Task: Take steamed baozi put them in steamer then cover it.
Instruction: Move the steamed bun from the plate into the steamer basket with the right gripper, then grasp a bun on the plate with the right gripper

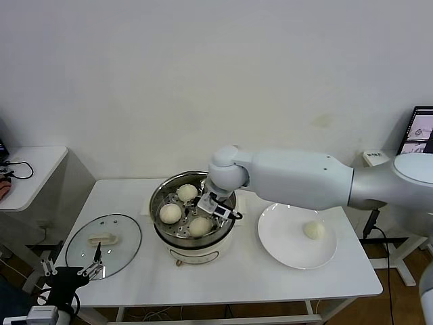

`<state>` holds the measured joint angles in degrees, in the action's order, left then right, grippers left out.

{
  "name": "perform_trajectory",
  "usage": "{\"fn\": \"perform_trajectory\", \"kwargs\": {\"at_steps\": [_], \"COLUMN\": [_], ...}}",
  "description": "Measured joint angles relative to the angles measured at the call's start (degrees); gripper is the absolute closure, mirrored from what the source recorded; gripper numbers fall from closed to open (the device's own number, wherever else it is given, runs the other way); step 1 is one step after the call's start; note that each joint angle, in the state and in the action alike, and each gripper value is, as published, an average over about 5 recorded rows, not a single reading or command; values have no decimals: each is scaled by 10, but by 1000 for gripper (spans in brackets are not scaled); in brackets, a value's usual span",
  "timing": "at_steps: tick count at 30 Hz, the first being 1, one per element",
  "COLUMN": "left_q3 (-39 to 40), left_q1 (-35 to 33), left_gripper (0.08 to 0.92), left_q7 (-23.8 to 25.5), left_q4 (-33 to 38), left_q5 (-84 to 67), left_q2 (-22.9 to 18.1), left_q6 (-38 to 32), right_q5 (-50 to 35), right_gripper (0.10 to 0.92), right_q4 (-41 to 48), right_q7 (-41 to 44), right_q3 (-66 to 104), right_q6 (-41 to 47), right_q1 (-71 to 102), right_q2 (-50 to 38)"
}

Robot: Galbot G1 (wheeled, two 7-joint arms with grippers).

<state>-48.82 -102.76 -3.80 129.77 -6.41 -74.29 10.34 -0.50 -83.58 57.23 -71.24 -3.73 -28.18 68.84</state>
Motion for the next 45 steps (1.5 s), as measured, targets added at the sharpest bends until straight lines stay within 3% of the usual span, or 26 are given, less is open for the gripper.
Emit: {"fn": "perform_trajectory", "kwargs": {"at_steps": [10,20,33,45], "left_q3": [-3,1,13,6], "left_q1": [3,12,14,-4], "left_gripper": [177,177,177,177], "left_q7": [0,1,2,2], "left_q4": [0,-3,-8,4], "left_q5": [-1,-4,0,7], "left_q2": [10,23,29,26], "left_q6": [0,2,3,3], "right_q5": [-22,-30,37,122], "right_gripper": [203,203,203,203], "right_q4": [-2,-19,-19,16], "right_q7": [3,15,34,43], "right_q3": [49,117,208,331], "right_q6": [43,138,174,168], "right_q1": [-5,20,132,299], "right_q2": [-48,-162,-328,-373]}}
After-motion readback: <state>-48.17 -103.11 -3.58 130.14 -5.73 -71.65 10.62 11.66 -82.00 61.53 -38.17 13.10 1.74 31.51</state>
